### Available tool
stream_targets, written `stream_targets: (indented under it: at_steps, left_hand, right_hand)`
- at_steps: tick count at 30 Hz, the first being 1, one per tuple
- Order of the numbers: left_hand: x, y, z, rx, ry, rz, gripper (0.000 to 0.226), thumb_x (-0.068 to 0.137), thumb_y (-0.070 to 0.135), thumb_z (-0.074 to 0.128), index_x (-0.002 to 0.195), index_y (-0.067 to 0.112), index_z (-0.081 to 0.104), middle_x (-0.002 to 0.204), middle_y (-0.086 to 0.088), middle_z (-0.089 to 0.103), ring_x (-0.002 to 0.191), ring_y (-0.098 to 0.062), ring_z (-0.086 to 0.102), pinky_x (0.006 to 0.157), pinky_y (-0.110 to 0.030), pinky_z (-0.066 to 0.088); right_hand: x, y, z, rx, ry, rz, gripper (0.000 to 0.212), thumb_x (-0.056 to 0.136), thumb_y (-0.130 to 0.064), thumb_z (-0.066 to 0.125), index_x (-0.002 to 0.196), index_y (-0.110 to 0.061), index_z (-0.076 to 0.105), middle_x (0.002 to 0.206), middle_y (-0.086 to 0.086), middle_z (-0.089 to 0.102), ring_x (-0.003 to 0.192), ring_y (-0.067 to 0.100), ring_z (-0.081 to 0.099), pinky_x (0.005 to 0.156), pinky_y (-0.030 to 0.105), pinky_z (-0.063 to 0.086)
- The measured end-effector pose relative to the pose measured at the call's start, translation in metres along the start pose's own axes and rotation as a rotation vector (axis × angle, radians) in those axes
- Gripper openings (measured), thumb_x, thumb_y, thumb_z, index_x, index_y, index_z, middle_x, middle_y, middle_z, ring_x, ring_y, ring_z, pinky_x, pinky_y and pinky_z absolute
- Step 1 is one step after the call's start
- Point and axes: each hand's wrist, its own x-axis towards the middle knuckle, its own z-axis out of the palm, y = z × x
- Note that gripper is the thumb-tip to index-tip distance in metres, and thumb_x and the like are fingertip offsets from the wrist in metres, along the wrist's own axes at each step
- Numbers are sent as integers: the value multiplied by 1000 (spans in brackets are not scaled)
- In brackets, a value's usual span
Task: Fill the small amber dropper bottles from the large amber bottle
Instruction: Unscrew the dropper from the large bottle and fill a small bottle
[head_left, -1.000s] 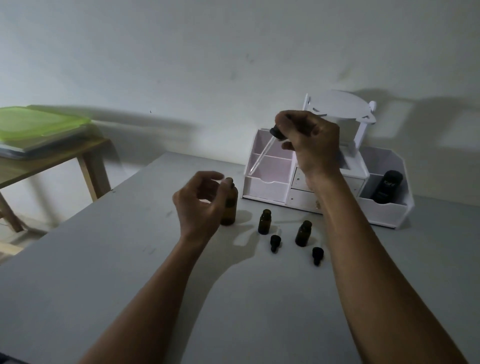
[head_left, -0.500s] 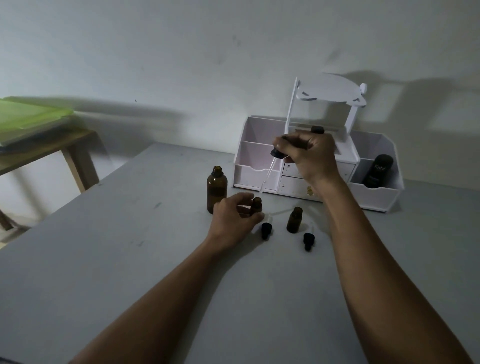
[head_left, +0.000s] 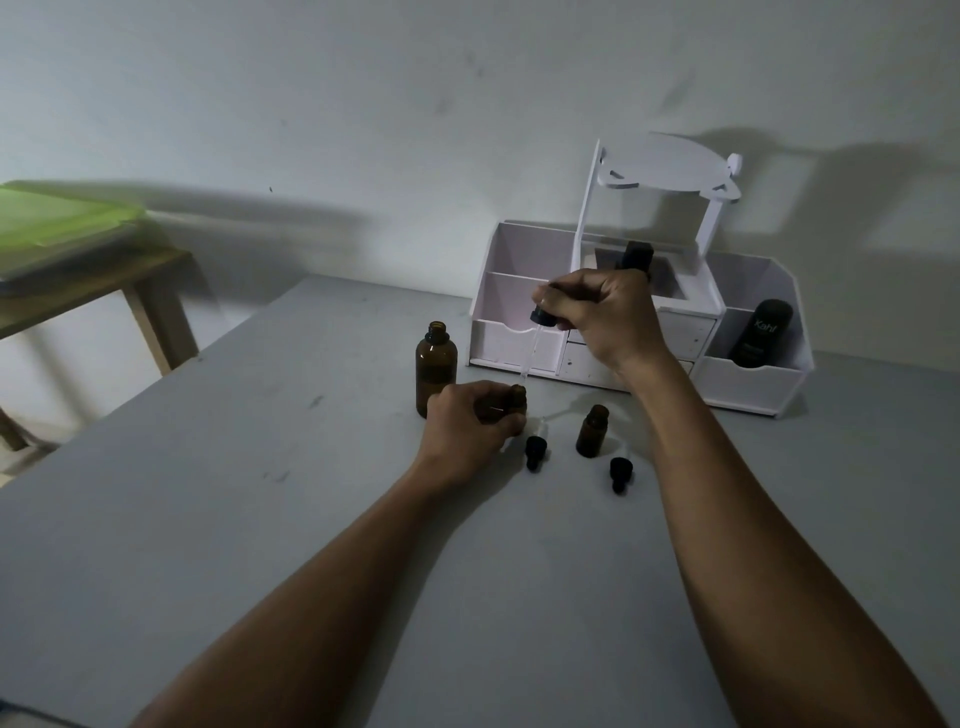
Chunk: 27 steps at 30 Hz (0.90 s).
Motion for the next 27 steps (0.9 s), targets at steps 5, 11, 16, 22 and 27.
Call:
stream_targets:
  at_steps: [5, 11, 16, 22, 27]
  left_hand:
    - [0, 0, 1, 4, 12, -4, 43, 87, 14, 75, 128, 10, 66, 122, -4, 71, 93, -3, 61, 91, -14, 42]
    - [0, -1, 2, -24, 24, -19, 41, 87, 15, 74, 127, 12, 67, 120, -1, 72, 94, -4, 63, 91, -14, 44]
    - [1, -3, 2, -12, 32, 15, 41, 86, 16, 75, 126, 13, 67, 117, -1, 73, 88, -3, 65, 81, -7, 49]
    - [0, -3, -13, 69, 229, 220, 34, 84, 24, 78, 116, 14, 72, 98, 3, 74, 77, -3, 69, 72, -17, 58]
    - [1, 2, -42, -54, 645, 321, 9, 82, 19, 76, 90, 14, 78, 76, 8, 73, 68, -7, 69, 62, -11, 51]
  right_hand:
    - [-1, -2, 3, -65, 10, -40, 9, 84, -9, 78, 85, 0, 77, 69, -5, 71, 56, -5, 66, 59, 8, 50]
    - [-2, -3, 6, -100, 1, -64, 4, 84, -10, 78, 83, -6, 77, 69, -10, 70, 59, -6, 66, 61, 8, 50]
    - [-3, -9, 4, -47, -14, -46, 9, 84, -11, 78, 88, -3, 78, 74, 0, 74, 58, -3, 67, 59, 10, 50]
    - [0, -28, 2, 105, 143, -100, 4, 86, -15, 77, 87, -11, 77, 75, 1, 75, 66, 5, 72, 64, 16, 54]
    - [6, -48, 16, 221, 244, -150, 1, 85, -17, 77, 85, -16, 77, 76, 1, 76, 74, 20, 76, 71, 31, 62]
